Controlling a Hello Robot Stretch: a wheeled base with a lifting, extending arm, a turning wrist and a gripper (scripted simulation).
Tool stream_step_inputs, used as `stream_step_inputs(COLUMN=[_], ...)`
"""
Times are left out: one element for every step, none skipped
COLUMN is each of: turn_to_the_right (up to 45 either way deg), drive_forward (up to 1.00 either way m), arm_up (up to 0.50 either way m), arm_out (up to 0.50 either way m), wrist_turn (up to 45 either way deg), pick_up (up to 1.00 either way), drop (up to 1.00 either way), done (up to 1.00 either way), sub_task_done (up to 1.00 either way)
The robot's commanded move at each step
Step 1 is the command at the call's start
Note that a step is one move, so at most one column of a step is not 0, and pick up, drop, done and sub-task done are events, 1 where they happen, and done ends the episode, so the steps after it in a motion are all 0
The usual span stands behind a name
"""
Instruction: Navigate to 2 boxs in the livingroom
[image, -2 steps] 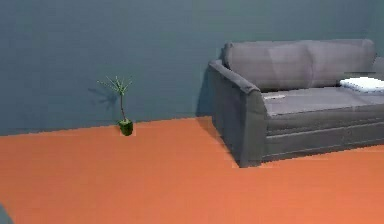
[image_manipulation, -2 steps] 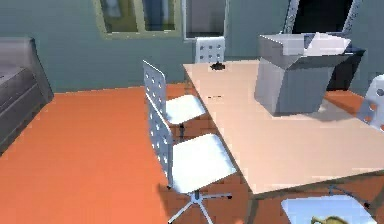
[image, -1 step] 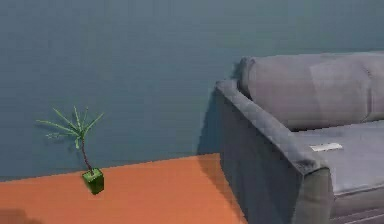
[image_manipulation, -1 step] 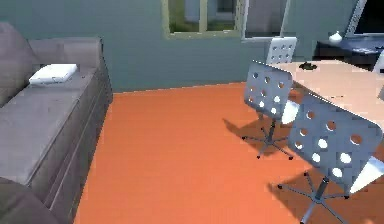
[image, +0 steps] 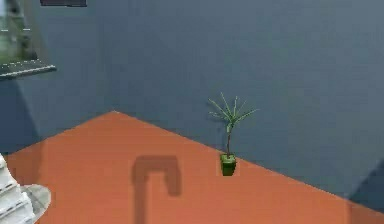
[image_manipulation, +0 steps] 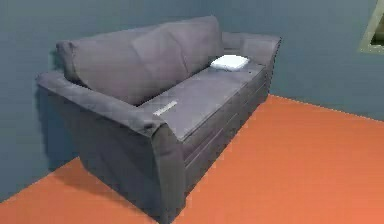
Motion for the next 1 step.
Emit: stream_step_inputs(turn_to_the_right=[-45.0], drive_forward=[0.0], arm_up=[0.0], arm_out=[0.0], wrist_turn=[0.0], pick_up=[0.0], drop=[0.0], done=[0.0], sub_task_done=[0.0])
